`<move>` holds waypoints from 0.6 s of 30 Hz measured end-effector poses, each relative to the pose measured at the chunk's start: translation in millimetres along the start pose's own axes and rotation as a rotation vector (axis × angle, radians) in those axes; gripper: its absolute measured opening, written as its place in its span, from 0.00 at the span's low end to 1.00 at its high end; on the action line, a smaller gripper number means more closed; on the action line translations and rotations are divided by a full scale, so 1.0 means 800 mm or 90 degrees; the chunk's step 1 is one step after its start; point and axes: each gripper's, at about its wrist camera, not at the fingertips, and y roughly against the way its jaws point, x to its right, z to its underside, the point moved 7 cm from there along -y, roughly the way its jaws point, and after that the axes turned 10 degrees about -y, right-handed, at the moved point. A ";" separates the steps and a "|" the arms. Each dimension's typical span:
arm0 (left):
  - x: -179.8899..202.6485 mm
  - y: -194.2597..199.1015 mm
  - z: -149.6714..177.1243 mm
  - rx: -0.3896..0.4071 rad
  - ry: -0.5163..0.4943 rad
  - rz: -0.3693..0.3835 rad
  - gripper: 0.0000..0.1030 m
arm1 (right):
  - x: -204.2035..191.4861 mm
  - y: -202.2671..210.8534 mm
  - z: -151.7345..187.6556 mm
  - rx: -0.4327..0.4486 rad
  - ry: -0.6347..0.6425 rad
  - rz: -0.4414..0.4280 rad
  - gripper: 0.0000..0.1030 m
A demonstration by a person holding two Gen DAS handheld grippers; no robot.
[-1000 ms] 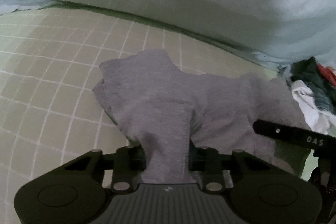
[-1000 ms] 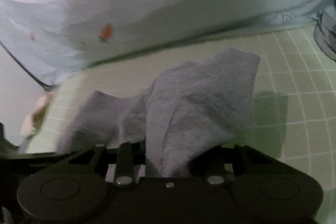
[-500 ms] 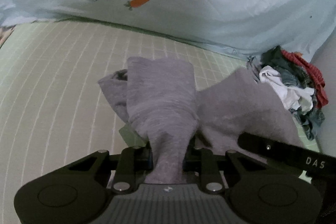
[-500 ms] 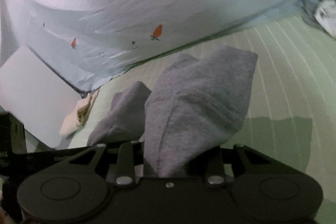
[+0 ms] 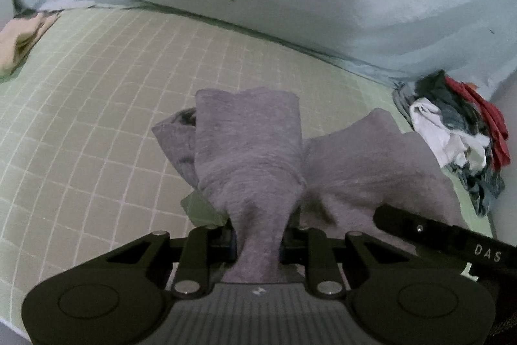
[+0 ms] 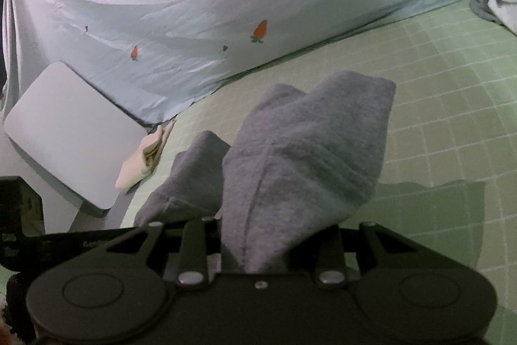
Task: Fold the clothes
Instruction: 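Grasp the folded hoodie with both grippers and lift it off the bed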
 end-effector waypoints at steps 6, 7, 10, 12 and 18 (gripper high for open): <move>-0.036 0.023 -0.008 0.027 0.051 -0.033 0.21 | -0.032 -0.031 -0.019 -0.035 0.030 -0.045 0.31; -0.047 0.028 -0.010 0.031 0.063 -0.037 0.21 | -0.042 -0.040 -0.021 -0.043 0.038 -0.052 0.31; -0.091 0.042 -0.017 0.046 0.096 -0.050 0.21 | -0.077 -0.073 -0.023 -0.067 0.068 -0.069 0.31; -0.125 0.048 -0.023 0.054 0.115 -0.060 0.21 | -0.107 -0.104 -0.022 -0.080 0.087 -0.076 0.31; -0.267 0.066 -0.054 0.083 0.195 -0.062 0.21 | -0.218 -0.216 -0.020 -0.111 0.136 -0.092 0.31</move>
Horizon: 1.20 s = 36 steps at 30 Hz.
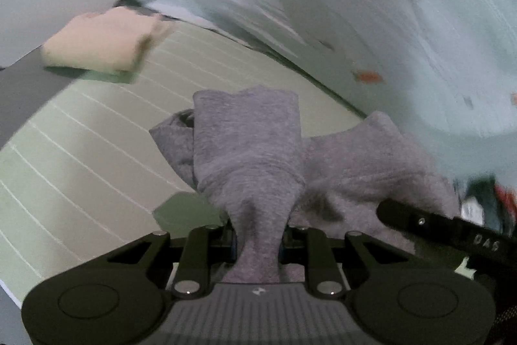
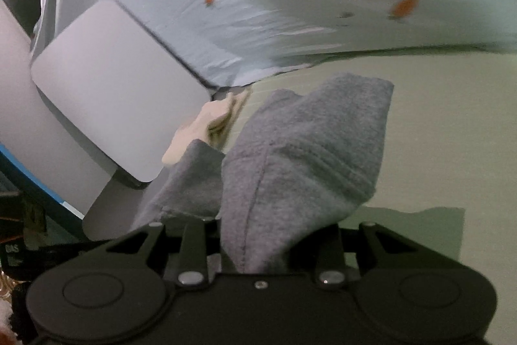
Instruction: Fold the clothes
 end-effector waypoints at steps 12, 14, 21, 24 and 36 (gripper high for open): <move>-0.230 0.019 -0.211 0.186 0.144 -0.012 0.17 | -0.219 -0.289 -0.209 -0.046 0.162 -0.104 0.31; -0.258 0.024 -0.229 0.216 0.170 -0.026 0.17 | -0.245 -0.346 -0.241 -0.068 0.183 -0.123 0.31; -0.371 -0.064 -0.205 0.165 0.292 -0.107 0.20 | -0.257 -0.560 -0.244 -0.155 0.321 -0.039 0.61; -0.397 -0.097 -0.186 0.131 0.319 -0.140 0.40 | -0.226 -0.611 -0.226 -0.163 0.351 0.038 0.81; -0.404 -0.085 -0.187 0.103 0.183 -0.234 0.81 | -0.173 -0.523 -0.277 -0.029 0.228 0.153 0.93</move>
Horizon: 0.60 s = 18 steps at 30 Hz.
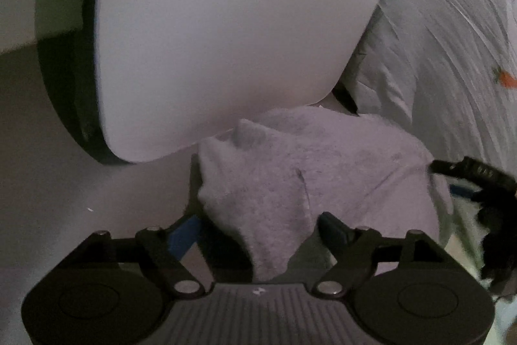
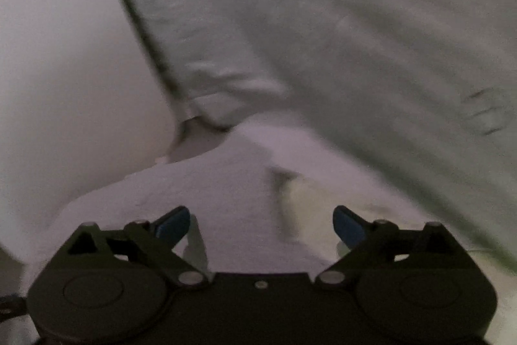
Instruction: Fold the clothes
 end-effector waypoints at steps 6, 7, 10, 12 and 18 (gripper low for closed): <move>0.001 0.048 0.012 0.022 -0.051 -0.030 0.90 | 0.009 0.077 0.008 0.077 -0.032 0.043 1.00; 0.004 0.053 0.013 0.027 -0.059 -0.028 0.92 | 0.006 0.086 0.017 0.080 -0.026 0.043 1.00; 0.022 0.075 0.014 0.052 -0.100 0.005 0.99 | -0.001 0.128 0.051 0.098 -0.018 0.040 1.00; 0.036 0.094 0.015 0.073 -0.133 0.028 0.99 | -0.010 0.155 0.073 0.120 -0.034 0.032 1.00; 0.075 0.163 0.026 0.144 -0.147 0.023 1.00 | -0.031 0.249 0.136 0.184 -0.064 0.032 1.00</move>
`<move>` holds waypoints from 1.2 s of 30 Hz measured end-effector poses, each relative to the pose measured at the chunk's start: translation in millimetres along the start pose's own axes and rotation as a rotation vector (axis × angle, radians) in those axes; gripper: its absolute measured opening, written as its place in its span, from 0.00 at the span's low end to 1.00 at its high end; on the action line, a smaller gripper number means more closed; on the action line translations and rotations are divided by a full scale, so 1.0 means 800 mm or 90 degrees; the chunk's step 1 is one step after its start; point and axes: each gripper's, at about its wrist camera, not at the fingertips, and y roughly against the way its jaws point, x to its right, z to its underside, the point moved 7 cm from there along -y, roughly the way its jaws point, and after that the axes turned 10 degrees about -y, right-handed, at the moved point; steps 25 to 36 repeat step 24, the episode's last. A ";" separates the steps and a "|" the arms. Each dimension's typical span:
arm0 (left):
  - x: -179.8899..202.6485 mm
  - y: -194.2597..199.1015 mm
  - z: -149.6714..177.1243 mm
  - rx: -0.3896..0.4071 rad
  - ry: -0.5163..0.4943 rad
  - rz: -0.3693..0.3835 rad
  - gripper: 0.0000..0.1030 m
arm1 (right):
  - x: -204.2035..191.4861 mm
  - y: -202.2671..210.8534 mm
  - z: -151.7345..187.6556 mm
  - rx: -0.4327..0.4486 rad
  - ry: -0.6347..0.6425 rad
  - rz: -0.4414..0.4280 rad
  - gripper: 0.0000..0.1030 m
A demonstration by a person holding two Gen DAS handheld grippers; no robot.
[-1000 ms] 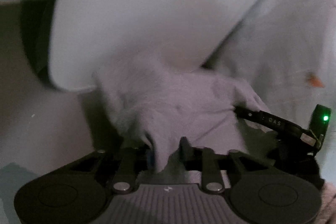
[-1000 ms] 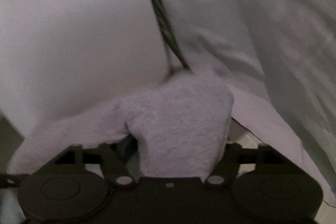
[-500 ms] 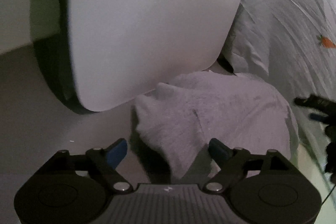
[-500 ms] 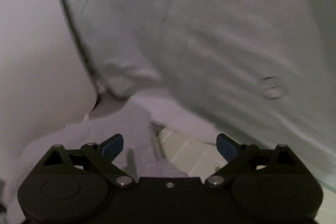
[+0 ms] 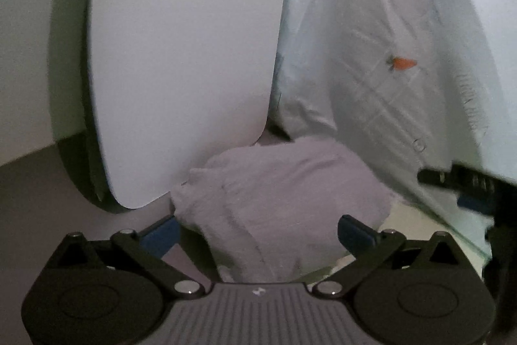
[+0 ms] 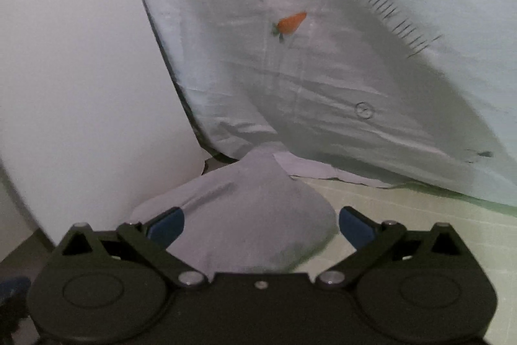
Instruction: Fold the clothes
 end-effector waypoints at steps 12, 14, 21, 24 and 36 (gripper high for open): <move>0.049 0.097 0.043 0.015 -0.095 0.037 1.00 | 0.020 0.150 0.102 -0.032 0.024 0.081 1.00; 0.046 0.111 0.050 0.016 -0.114 0.029 1.00 | 0.026 0.161 0.118 -0.047 0.028 0.082 1.00; 0.032 0.140 0.068 0.009 -0.109 0.023 1.00 | 0.035 0.192 0.142 -0.052 0.034 0.079 1.00; 0.032 0.149 0.072 0.011 -0.110 0.028 1.00 | 0.037 0.201 0.143 -0.047 0.035 0.078 1.00; 0.032 0.149 0.072 0.011 -0.110 0.028 1.00 | 0.037 0.201 0.143 -0.047 0.035 0.078 1.00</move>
